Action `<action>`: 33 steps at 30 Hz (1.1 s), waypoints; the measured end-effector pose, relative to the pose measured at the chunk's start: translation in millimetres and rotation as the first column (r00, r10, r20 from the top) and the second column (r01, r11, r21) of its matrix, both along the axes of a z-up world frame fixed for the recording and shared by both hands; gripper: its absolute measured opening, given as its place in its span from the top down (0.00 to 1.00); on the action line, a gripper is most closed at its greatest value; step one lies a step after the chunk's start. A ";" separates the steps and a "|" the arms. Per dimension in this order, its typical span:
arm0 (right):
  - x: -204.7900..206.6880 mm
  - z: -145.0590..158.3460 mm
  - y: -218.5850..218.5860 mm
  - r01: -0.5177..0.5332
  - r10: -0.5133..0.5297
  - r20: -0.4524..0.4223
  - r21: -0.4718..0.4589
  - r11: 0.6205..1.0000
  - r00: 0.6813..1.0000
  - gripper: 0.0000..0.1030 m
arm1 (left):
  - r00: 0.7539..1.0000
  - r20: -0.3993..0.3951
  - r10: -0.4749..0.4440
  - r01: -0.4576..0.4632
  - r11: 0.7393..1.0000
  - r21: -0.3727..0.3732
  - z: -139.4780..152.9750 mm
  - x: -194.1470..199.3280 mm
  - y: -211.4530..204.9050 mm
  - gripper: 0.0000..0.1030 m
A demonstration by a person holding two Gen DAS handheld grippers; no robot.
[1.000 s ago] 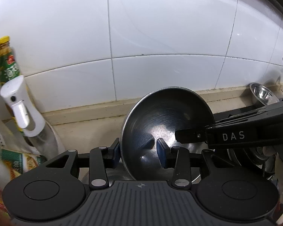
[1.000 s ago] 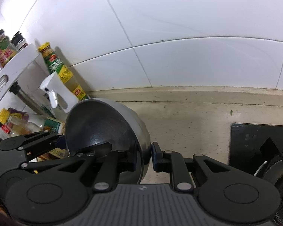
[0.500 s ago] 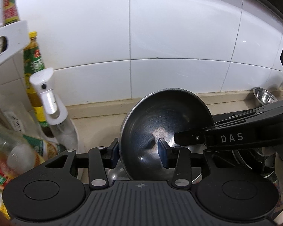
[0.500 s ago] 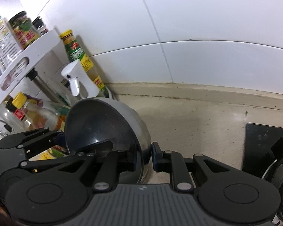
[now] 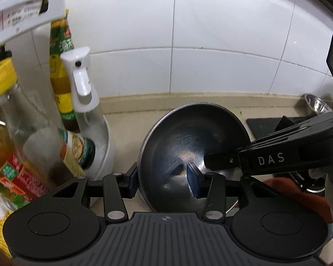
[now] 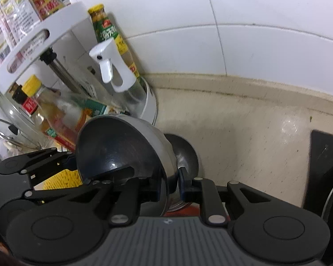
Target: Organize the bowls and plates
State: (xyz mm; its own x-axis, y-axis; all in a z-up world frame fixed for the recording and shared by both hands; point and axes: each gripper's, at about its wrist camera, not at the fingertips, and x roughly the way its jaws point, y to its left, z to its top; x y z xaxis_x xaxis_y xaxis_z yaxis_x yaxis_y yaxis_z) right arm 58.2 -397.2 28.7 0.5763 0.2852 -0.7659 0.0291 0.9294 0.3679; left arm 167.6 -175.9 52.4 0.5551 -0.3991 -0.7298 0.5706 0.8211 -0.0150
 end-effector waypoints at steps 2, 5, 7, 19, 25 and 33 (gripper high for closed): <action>-0.2 -2.5 3.2 -0.002 0.002 -0.011 -0.002 1.000 1.000 0.86 | 1.000 -0.010 0.002 -0.002 1.000 0.002 -2.8 0.2 2.7 0.50; 0.2 -2.5 5.9 -0.002 0.002 -0.014 -0.005 1.000 1.000 0.86 | 1.000 -0.012 0.002 -0.002 1.000 0.000 -4.4 1.6 4.9 0.49; 0.5 -2.7 6.4 -0.001 0.001 -0.017 -0.002 1.000 1.000 0.86 | 1.000 -0.013 0.001 -0.001 1.000 0.001 -4.3 1.7 5.2 0.49; 14.7 -15.0 7.3 -0.002 0.003 -0.058 0.006 1.000 0.998 0.86 | 0.999 -0.041 0.011 -0.010 1.000 0.017 -14.6 8.4 2.8 0.49; 22.7 -24.8 5.7 -0.009 0.009 -0.084 0.003 1.000 0.996 0.86 | 0.998 -0.065 0.014 -0.012 1.000 0.027 -23.2 14.7 -1.1 0.49; 36.3 -36.7 1.5 -0.021 0.020 -0.119 -0.010 1.000 0.993 0.85 | 0.995 -0.101 0.007 -0.003 0.999 0.037 -36.5 29.0 -7.2 0.49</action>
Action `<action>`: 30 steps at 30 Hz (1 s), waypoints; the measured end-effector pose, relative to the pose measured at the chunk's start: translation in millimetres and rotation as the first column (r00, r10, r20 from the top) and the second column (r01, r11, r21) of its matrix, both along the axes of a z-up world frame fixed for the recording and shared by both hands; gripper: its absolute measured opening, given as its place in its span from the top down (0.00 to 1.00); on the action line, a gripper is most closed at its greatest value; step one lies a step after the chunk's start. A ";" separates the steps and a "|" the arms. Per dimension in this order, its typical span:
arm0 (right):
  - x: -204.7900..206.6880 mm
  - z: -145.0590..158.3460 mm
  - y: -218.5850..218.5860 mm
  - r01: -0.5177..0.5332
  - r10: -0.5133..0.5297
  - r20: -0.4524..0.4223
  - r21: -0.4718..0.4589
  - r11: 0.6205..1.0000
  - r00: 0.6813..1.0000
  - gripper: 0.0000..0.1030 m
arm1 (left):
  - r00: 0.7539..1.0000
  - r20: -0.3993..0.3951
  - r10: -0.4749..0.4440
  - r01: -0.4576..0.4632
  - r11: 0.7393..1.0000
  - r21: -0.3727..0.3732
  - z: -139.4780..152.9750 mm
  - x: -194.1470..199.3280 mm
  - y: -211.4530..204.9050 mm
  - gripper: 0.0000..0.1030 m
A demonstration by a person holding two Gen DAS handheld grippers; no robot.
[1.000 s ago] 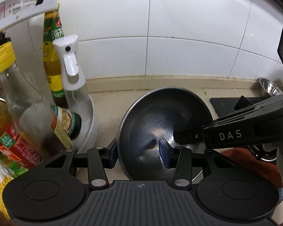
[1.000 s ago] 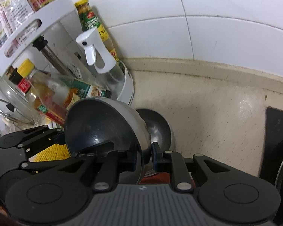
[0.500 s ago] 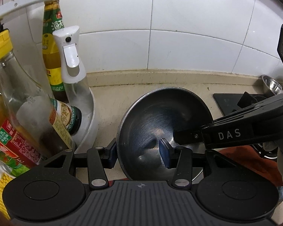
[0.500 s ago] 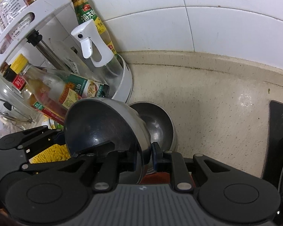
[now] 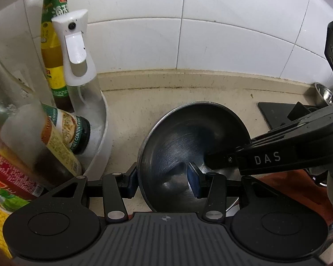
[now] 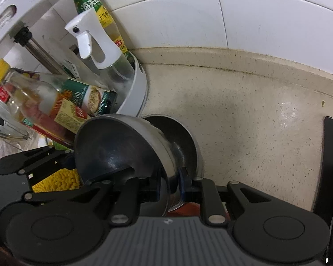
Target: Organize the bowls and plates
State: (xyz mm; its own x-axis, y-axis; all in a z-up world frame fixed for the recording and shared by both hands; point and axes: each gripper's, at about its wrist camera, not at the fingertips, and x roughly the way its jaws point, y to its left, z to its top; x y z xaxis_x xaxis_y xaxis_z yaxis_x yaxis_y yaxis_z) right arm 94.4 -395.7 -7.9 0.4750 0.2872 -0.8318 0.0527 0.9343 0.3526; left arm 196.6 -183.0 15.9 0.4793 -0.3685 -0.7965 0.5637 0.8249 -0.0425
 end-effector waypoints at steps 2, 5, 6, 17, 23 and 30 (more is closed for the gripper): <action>2.6 -0.8 -0.5 0.004 -0.004 -0.003 -0.014 1.000 1.000 0.84 | 1.000 -0.018 -0.007 0.007 1.000 -0.001 -3.4 4.1 -1.7 0.50; 5.6 -0.7 -1.6 -0.005 0.005 0.011 -0.027 1.000 1.000 0.83 | 1.000 -0.006 -0.008 0.008 1.000 0.009 -5.8 7.3 -3.7 0.49; 6.4 -0.9 -2.2 -0.007 0.008 0.011 -0.027 1.000 1.000 0.82 | 1.000 -0.001 -0.005 0.005 1.000 0.011 -5.7 8.6 -3.5 0.49; 7.7 4.2 2.0 -0.044 0.049 0.045 -0.114 0.992 0.998 0.82 | 1.000 0.014 0.020 -0.020 1.000 0.006 1.3 12.8 4.8 0.48; 0.9 8.5 5.8 -0.067 0.082 0.075 -0.184 0.981 0.994 0.82 | 0.999 0.038 0.015 -0.015 1.000 0.024 4.9 5.9 4.0 0.48; -0.6 10.3 2.5 -0.064 0.082 0.098 -0.172 0.983 0.992 0.81 | 0.999 0.043 -0.007 0.006 0.999 0.035 5.1 1.5 -2.4 0.48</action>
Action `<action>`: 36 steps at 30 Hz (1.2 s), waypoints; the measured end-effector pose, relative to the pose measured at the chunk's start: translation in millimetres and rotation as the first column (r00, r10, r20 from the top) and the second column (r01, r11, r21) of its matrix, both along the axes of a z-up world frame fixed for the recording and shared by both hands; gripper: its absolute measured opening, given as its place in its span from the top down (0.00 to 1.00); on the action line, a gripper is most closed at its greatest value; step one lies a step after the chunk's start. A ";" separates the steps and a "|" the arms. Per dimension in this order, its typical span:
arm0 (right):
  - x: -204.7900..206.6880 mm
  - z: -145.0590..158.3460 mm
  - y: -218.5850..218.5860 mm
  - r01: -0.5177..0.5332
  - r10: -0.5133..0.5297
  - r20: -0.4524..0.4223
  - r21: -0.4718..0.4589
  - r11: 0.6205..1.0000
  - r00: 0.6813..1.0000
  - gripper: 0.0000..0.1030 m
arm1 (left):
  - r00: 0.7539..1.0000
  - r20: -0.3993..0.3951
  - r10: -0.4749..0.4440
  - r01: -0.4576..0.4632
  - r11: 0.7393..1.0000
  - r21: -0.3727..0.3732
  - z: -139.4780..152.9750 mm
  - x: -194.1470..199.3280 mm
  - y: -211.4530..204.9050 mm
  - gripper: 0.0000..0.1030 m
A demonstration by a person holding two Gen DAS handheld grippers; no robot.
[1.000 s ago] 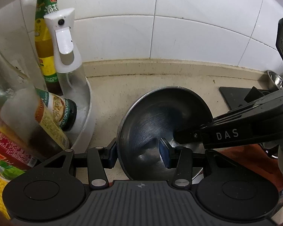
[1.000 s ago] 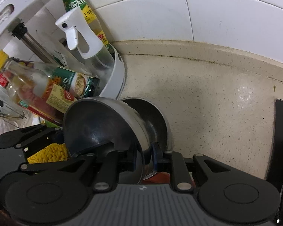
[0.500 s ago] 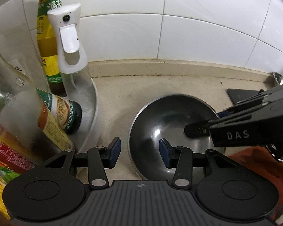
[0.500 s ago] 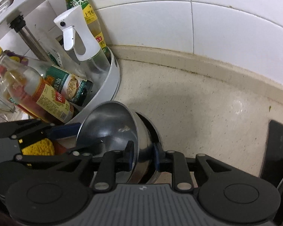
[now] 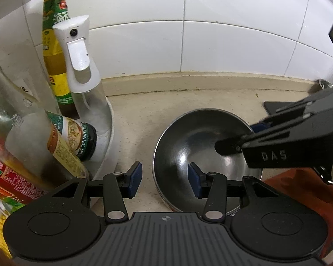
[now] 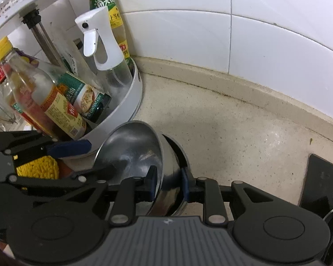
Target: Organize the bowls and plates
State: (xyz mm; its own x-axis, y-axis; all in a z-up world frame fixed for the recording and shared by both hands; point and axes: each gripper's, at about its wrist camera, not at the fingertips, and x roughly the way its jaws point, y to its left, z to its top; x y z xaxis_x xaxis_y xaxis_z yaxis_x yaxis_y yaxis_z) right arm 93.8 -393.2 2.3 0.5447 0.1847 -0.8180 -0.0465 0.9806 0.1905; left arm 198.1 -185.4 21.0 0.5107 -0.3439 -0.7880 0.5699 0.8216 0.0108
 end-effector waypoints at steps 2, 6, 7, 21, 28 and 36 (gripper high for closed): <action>-0.8 2.4 1.1 -0.005 0.005 0.013 -0.020 1.000 1.000 0.81 | 1.000 -0.008 -0.005 0.005 1.000 0.005 -3.1 0.6 -1.2 0.48; -3.0 4.9 8.0 -0.015 0.022 0.058 -0.116 0.993 0.998 0.81 | 1.000 -0.024 -0.018 0.019 1.000 0.023 -9.8 2.3 -5.3 0.48; -2.4 3.8 7.6 -0.013 0.020 0.059 -0.121 0.993 0.998 0.81 | 0.999 -0.028 -0.020 0.021 0.999 0.025 -10.7 3.2 -5.8 0.48; -0.1 -9.7 3.2 -0.061 0.063 0.010 -0.091 0.994 0.998 0.81 | 0.998 -0.034 -0.056 0.057 0.998 0.029 -14.8 4.6 -10.1 0.47; -5.8 -10.4 -2.7 -0.078 0.078 0.005 -0.078 0.994 0.997 0.80 | 0.996 -0.013 -0.084 0.084 0.996 0.024 -7.2 -5.5 -3.1 0.44; -18.7 -0.5 -7.0 -0.113 0.115 0.021 -0.078 0.991 0.993 0.80 | 0.996 0.009 -0.093 0.093 0.995 0.039 -1.4 -20.0 2.8 0.43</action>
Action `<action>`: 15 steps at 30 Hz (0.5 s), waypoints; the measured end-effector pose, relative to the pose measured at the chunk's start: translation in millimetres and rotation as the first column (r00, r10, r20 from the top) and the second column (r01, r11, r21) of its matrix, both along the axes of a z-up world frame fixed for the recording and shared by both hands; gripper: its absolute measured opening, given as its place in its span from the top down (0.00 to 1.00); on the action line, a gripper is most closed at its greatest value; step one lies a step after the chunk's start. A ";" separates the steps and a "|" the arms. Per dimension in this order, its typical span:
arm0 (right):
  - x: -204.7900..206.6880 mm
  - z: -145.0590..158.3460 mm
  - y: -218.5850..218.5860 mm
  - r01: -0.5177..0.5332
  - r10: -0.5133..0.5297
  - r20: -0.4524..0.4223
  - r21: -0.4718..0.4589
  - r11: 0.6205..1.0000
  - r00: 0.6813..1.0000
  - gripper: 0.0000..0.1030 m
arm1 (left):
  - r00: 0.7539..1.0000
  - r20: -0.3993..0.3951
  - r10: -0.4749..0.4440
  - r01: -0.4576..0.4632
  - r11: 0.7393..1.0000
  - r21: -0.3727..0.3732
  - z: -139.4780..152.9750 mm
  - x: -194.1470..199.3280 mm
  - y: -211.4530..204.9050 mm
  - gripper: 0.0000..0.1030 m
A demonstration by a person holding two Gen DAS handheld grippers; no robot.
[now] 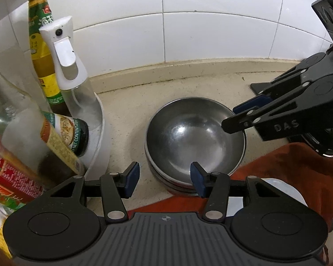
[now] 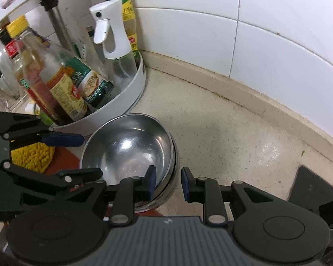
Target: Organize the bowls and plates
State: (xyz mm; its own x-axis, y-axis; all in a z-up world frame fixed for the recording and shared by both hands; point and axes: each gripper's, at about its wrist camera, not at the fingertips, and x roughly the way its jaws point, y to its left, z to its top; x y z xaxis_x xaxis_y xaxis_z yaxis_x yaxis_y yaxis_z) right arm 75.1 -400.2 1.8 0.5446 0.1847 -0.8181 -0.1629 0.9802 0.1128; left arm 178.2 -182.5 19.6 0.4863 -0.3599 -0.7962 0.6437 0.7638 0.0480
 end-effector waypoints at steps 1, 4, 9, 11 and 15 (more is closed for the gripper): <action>-2.2 1.4 -0.4 -0.007 0.007 0.003 0.000 1.000 1.000 0.80 | 1.000 0.003 -0.001 0.001 1.000 -0.001 1.3 -0.9 0.9 0.43; -9.1 5.6 -1.6 -0.030 0.030 0.012 -0.004 1.000 0.999 0.79 | 1.000 0.013 -0.005 0.005 1.000 0.000 4.4 -5.2 3.1 0.43; -17.7 8.8 -4.7 -0.044 0.045 0.009 -0.019 0.999 0.999 0.79 | 1.000 0.020 -0.016 0.016 1.000 0.007 5.5 -10.4 6.2 0.42; -20.3 8.9 -6.8 -0.043 0.043 0.003 -0.028 0.999 0.999 0.79 | 1.000 0.022 -0.019 0.019 1.000 0.012 5.6 -12.2 9.2 0.42; -25.2 5.8 -10.7 -0.043 0.043 -0.013 -0.043 0.998 0.999 0.79 | 0.999 0.023 -0.031 0.030 0.999 0.032 3.1 -16.3 13.5 0.42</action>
State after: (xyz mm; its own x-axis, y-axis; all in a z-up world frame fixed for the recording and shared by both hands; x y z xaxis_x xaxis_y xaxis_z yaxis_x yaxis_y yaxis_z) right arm 49.8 -411.0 7.5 0.5272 0.1722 -0.8321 -0.2037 0.9763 0.0729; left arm 161.9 -169.0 22.8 0.4942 -0.3495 -0.7960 0.6648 0.7419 0.0870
